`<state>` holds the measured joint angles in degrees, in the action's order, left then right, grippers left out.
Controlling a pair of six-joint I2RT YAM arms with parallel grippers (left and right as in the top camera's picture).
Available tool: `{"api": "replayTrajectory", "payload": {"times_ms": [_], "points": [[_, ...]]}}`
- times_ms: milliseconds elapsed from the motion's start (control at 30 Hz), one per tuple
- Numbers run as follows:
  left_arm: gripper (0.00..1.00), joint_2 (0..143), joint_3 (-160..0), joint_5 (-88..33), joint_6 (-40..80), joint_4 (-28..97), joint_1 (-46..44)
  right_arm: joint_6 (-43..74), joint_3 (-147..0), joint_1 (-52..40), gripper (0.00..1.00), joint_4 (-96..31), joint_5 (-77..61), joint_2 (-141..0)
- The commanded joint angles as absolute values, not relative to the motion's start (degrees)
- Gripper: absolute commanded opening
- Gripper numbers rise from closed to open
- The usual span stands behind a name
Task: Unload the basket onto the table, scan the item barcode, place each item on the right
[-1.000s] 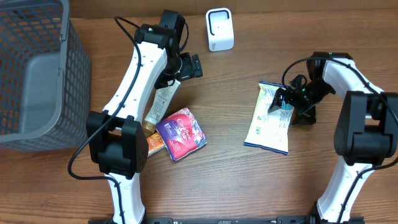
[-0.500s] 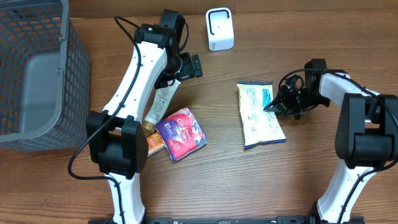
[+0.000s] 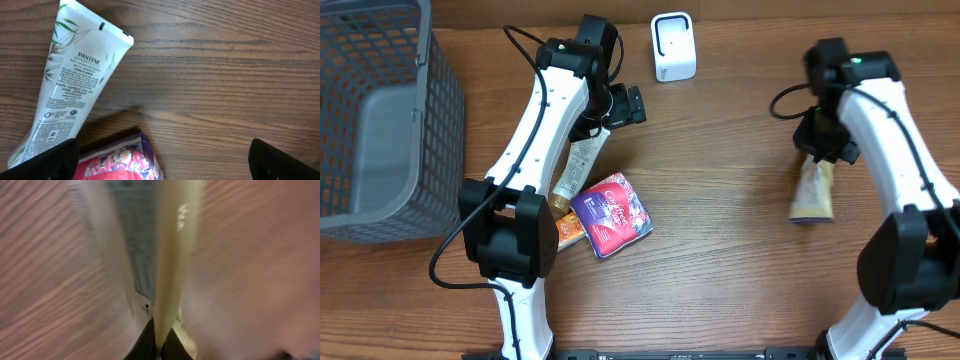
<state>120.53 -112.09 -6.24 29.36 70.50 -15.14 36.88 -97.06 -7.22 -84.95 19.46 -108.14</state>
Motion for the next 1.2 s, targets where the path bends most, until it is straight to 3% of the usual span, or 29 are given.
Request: {"api": "replayTrajectory", "payload": {"times_ms": [0, 567, 667, 700, 733, 767, 833, 967, 1100, 1167], "points": [[1.0, 120.64, -111.9, -6.66, 28.08, 70.24, -15.2, 48.21, -96.4, -12.6, 0.04, -88.58, 36.73, -108.57], [1.0, 120.64, -111.9, -6.66, 28.05, 70.28, -15.2, 54.19, -93.38, -32.8, 0.04, -81.21, 22.63, -120.36], [1.0, 120.64, -111.9, -6.66, 28.05, 70.28, -15.2, 53.56, -94.7, -34.13, 0.19, -81.32, 20.8, -120.31], [1.0, 120.64, -111.9, -6.66, 28.05, 70.26, -15.2, 51.77, -96.64, -33.93, 0.42, -82.11, 19.7, -120.22], [1.0, 120.64, -111.9, -6.66, 28.05, 70.26, -15.2, 49.5, -98.19, -33.61, 0.72, -82.37, 18.55, -120.2], [1.0, 120.64, -111.9, -6.66, 28.05, 70.26, -15.2, 45.76, -100.86, -32.93, 0.93, -82.61, 15.92, -120.18], [1.0, 120.64, -111.9, -6.66, 28.05, 70.28, -15.2, 38.48, -106.52, -30.68, 1.0, -83.72, 10.63, -120.14], [1.0, 120.64, -111.9, -6.63, 28.03, 70.78, -15.2, 30.55, -112.71, -24.36, 1.0, -87.57, 7.07, -120.14], [1.0, 120.64, -111.9, -6.66, 28.08, 70.87, -15.2, 15.29, -110.02, -16.03, 1.0, -92.88, -0.84, -120.14], [1.0, 120.64, -111.9, -6.66, 28.08, 70.87, -15.2, 13.28, -107.13, -13.69, 1.0, -92.64, -2.39, -120.14]]}}
